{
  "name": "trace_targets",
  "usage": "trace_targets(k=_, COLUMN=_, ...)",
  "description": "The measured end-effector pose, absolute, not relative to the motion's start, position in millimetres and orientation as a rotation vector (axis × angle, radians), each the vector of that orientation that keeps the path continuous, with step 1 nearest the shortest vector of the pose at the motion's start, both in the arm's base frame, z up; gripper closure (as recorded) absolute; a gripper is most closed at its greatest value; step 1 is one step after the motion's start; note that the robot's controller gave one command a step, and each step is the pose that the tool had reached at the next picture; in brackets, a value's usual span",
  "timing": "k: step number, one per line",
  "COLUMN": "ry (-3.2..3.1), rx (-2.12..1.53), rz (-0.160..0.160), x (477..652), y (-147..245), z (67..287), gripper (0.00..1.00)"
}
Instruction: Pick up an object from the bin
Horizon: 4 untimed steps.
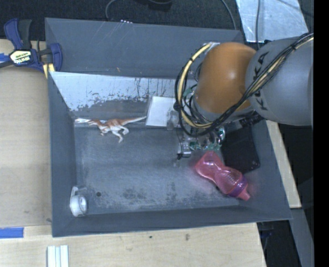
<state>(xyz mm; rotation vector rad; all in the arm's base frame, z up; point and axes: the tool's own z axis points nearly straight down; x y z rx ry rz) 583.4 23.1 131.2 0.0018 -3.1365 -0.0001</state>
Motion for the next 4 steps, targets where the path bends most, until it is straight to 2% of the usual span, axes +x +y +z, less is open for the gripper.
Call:
trace_targets(k=1, ry=-3.145, rx=0.001, rz=0.0, x=585.4, y=23, z=136, gripper=0.0)
trace_targets(k=2, ry=-3.144, rx=0.06, rz=0.0, x=600.8, y=-40, z=85, gripper=0.0)
trace_targets(k=3, ry=-3.129, rx=-0.28, rz=-0.001, x=592.4, y=-61, z=108, gripper=0.0)
trace_targets(k=4, ry=-3.115, rx=-0.472, rz=0.0, x=606.0, y=-83, z=114, gripper=0.0)
